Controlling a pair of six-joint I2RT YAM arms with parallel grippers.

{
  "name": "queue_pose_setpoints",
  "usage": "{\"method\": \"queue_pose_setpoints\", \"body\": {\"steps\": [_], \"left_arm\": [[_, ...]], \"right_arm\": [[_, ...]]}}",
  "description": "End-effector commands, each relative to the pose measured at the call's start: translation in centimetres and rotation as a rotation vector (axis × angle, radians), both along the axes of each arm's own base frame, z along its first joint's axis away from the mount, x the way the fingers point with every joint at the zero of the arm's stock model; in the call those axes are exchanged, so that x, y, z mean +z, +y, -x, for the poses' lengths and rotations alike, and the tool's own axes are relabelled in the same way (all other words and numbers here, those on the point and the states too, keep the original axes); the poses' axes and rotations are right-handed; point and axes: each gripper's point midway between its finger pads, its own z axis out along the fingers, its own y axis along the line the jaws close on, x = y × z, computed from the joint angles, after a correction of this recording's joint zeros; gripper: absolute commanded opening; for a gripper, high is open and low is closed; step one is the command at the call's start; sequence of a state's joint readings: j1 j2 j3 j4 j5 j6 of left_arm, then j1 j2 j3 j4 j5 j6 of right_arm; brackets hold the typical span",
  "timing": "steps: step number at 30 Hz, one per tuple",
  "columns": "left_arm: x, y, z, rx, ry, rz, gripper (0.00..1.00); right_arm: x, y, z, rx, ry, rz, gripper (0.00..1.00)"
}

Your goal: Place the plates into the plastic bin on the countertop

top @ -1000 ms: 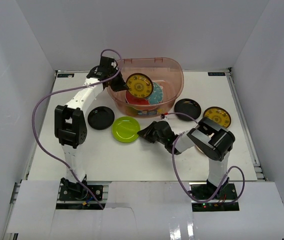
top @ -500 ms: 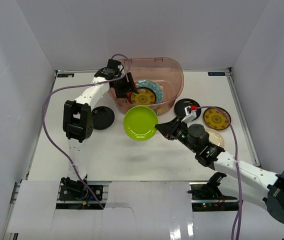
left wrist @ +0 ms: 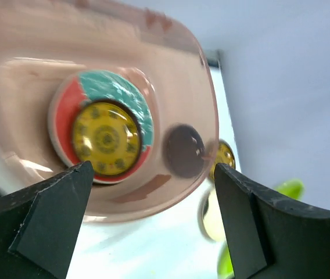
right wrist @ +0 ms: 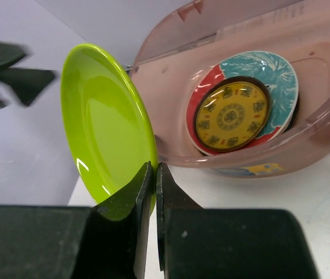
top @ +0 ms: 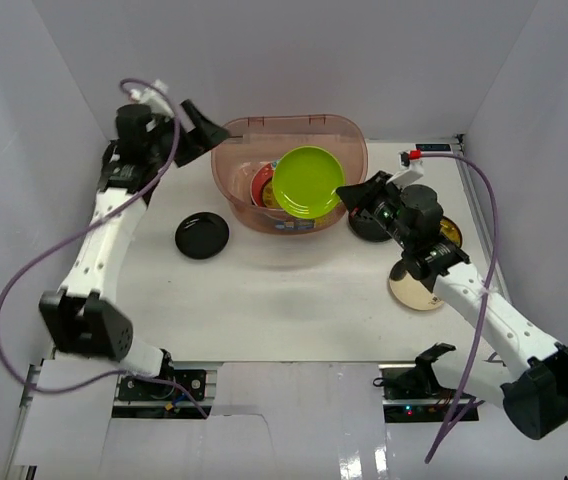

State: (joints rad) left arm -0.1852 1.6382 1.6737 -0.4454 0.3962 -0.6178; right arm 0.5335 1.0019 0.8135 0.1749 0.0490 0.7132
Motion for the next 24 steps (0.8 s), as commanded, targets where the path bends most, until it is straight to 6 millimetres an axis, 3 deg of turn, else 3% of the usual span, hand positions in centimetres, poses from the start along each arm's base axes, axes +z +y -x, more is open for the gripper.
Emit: {"method": "queue_pose_setpoints", "body": {"steps": [1, 3, 4, 5, 6, 7, 9, 10, 11, 12, 13, 15, 16, 20, 23, 24], "left_arm": [[0.4, 5.9, 4.5, 0.181, -0.067, 0.010, 0.95], [-2.5, 7.8, 6.6, 0.246, -0.031, -0.017, 0.95], [-7.3, 8.9, 8.1, 0.297, 0.059, -0.056, 0.95], [-7.7, 9.7, 9.9, 0.332, 0.055, -0.060, 0.95], [-9.3, 10.2, 10.9, 0.363, 0.089, -0.053, 0.96], [-13.4, 11.1, 12.4, 0.417, 0.171, -0.076, 0.97], [-15.3, 12.2, 14.2, 0.489, 0.196, -0.060, 0.98], [-16.2, 12.5, 14.6, 0.537, 0.215, -0.026, 0.98], [-18.3, 12.8, 15.6, 0.557, 0.248, -0.019, 0.98], [-19.0, 13.0, 15.8, 0.576, 0.259, -0.011, 0.98], [-19.6, 14.0, 15.8, 0.639, 0.269, -0.017, 0.98], [-20.9, 15.0, 16.0, 0.694, 0.300, -0.034, 0.98], [-21.2, 15.3, 15.9, 0.721, 0.310, -0.026, 0.98], [-22.4, 15.8, 15.2, 0.783, 0.320, 0.043, 0.95], [-23.7, 15.7, 14.2, 0.788, 0.346, 0.063, 0.95], [-23.6, 15.5, 13.6, 0.780, 0.349, 0.069, 0.95]], "right_arm": [[2.1, 1.0, -2.6, 0.043, -0.050, 0.050, 0.08], [1.7, 1.6, -5.5, 0.020, -0.029, 0.116, 0.08], [1.3, 1.4, -6.8, -0.013, -0.016, 0.138, 0.08], [0.5, 2.1, -8.4, -0.011, 0.016, 0.162, 0.08], [0.1, 2.3, -9.2, -0.012, 0.026, 0.175, 0.08], [-0.4, 2.5, -10.0, -0.017, 0.031, 0.195, 0.08], [-1.4, 3.3, -12.0, -0.025, 0.056, 0.222, 0.08], [-3.4, 3.5, -13.3, -0.029, 0.089, 0.256, 0.08], [-3.8, 3.8, -14.0, -0.031, 0.099, 0.271, 0.08], [-2.8, 4.0, -14.8, -0.034, 0.092, 0.278, 0.08], [-5.1, 4.4, -15.7, -0.024, 0.143, 0.317, 0.08], [-5.1, 5.1, -16.6, -0.007, 0.156, 0.326, 0.08], [-6.6, 5.4, -17.1, 0.001, 0.184, 0.344, 0.08], [-9.0, 5.6, -17.9, -0.008, 0.228, 0.371, 0.09], [-10.1, 5.5, -18.0, -0.006, 0.250, 0.393, 0.21], [-10.2, 5.4, -18.0, -0.007, 0.250, 0.400, 0.35]]}}
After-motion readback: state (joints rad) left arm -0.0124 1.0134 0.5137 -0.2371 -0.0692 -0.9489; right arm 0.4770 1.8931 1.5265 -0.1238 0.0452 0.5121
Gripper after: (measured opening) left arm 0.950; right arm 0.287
